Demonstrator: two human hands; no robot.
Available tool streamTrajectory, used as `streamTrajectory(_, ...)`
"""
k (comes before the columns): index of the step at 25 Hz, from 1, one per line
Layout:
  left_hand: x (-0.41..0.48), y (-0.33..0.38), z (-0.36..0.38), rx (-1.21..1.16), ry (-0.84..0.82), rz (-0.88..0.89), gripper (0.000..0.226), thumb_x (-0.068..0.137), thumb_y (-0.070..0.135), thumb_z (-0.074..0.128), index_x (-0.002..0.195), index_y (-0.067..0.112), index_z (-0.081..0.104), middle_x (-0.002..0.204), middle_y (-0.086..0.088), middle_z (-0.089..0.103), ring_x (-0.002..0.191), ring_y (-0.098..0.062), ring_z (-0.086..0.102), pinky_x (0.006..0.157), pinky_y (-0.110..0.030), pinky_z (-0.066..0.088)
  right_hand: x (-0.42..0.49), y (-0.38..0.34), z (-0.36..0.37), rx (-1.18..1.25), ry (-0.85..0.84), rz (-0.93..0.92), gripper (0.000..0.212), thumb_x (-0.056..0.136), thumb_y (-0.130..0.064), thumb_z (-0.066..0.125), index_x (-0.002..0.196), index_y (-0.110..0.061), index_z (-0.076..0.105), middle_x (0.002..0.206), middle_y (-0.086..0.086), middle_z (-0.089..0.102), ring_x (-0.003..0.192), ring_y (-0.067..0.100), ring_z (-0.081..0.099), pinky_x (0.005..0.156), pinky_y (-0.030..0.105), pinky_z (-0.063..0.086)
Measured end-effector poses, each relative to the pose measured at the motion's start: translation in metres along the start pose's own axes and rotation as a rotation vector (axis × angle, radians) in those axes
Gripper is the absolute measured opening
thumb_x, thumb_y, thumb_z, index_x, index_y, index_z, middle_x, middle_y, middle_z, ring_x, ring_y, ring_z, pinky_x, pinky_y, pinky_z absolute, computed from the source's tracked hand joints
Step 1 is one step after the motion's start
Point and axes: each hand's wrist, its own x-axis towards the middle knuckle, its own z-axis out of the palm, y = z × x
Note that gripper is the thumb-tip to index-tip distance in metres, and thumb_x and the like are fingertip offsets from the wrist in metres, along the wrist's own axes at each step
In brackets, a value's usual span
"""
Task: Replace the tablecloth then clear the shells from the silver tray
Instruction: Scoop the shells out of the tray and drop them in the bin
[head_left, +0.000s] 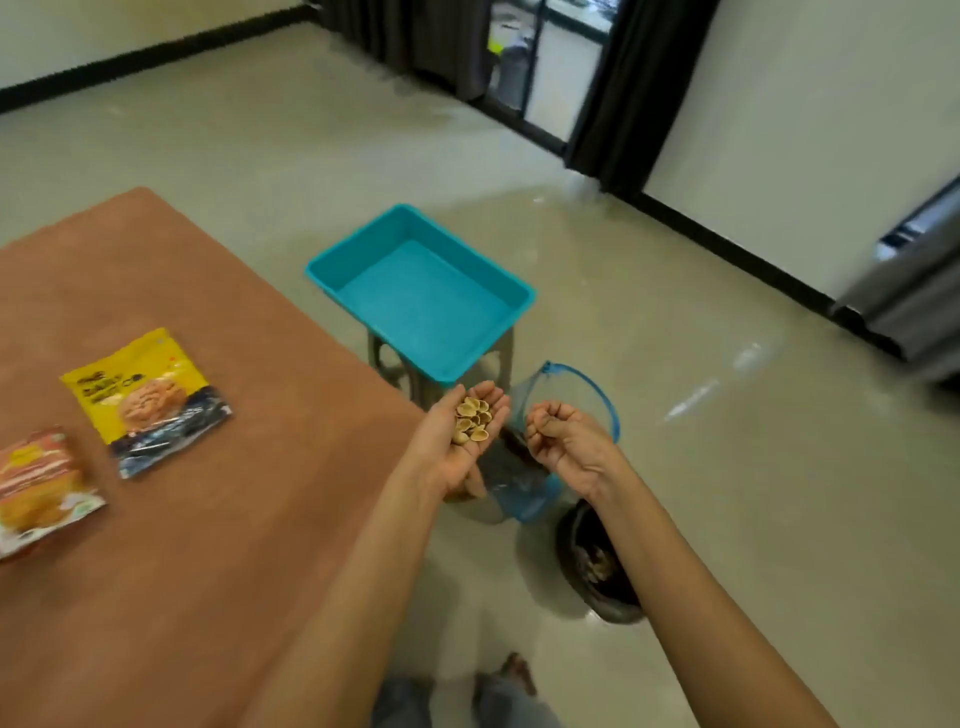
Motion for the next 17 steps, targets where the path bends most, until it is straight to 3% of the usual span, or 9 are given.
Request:
streamTrajectory(2,0.023,-0.054,0.033,0.067,-0.037,-0.094,0.038,0.103,0.023,0.036,0.091,-0.004,0.061,0.089,-0.019,0.067,0.091,-0.027,0.062,0.086,-0.037,0.054,-0.008,-0.018,-0.065,0.014,0.089,-0.032,0.025,0.091,0.014,0.042,0.079,-0.004,0.054,0.062,0.006,0.057,0.050,0.010,0.052,0.047,0.016,0.047)
streamTrajectory(6,0.060,-0.159,0.082,0.190,-0.077,-0.283,0.038,0.103,0.021,0.035,0.092,-0.004,0.062,0.088,-0.018,0.068,0.090,-0.027,0.063,0.069,-0.034,0.058,-0.028,-0.039,-0.178,0.049,0.263,-0.047,0.022,0.090,0.014,0.045,0.083,-0.004,0.056,0.068,0.007,0.056,0.058,0.012,0.050,0.050,0.017,0.046)
streamTrajectory(9,0.085,-0.222,0.095,0.268,-0.069,-0.404,0.039,0.103,0.023,0.036,0.092,-0.004,0.062,0.080,-0.017,0.071,0.091,-0.026,0.063,0.072,-0.034,0.057,-0.037,-0.040,-0.240,0.119,0.373,-0.034,0.019,0.091,0.012,0.047,0.085,-0.002,0.057,0.071,0.010,0.057,0.060,0.013,0.052,0.051,0.017,0.048)
streamTrajectory(14,0.143,-0.306,0.083,0.456,0.066,-0.507,0.038,0.104,0.023,0.034,0.088,0.000,0.059,0.088,-0.015,0.063,0.087,-0.022,0.061,0.079,-0.032,0.053,-0.013,-0.014,-0.315,0.103,0.563,0.016,0.018,0.088,0.013,0.052,0.084,-0.001,0.061,0.073,0.011,0.061,0.064,0.014,0.056,0.055,0.017,0.050)
streamTrajectory(17,0.183,-0.339,0.062,0.544,0.164,-0.502,0.037,0.104,0.023,0.032,0.086,0.002,0.056,0.089,-0.013,0.057,0.083,-0.020,0.057,0.086,-0.031,0.046,0.017,0.021,-0.345,0.079,0.637,0.047,0.014,0.084,0.010,0.061,0.082,-0.003,0.067,0.077,0.013,0.066,0.070,0.019,0.060,0.066,0.024,0.052)
